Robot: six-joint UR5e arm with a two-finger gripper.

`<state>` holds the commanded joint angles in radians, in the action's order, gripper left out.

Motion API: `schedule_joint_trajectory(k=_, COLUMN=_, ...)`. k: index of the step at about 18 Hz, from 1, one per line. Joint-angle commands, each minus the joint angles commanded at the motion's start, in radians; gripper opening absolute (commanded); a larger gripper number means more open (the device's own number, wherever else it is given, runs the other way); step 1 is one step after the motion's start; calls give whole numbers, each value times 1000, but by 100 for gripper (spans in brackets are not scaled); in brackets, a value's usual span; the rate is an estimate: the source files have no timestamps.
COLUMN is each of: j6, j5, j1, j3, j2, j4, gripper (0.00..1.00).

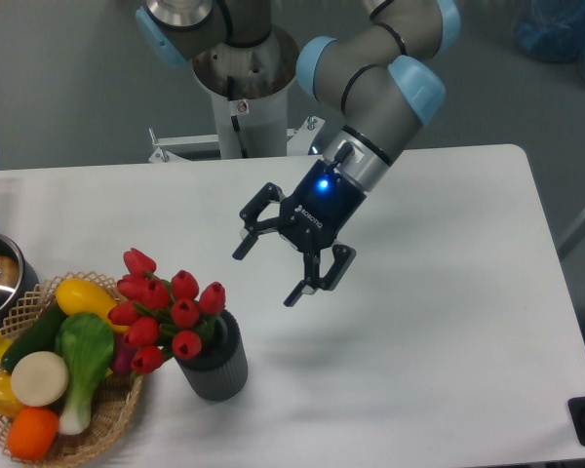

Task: Pick up the flowers from the vase
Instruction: 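Move the open gripper down toward the red tulips in the black vase, then lower the gripper around the tulip stems just above the vase rim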

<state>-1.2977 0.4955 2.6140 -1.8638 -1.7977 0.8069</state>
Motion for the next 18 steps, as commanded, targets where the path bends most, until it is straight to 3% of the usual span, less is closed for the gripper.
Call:
schedule_joint_trajectory(k=3, j6=0, j5=-9, j1=-15, j3=12, j2=-35, j4=-2, gripper=100)
schedule_joint_trajectory(k=18, j6=-89, j5=-31, j1=-71, j3=37, j2=-103, j4=-6, gripper=100)
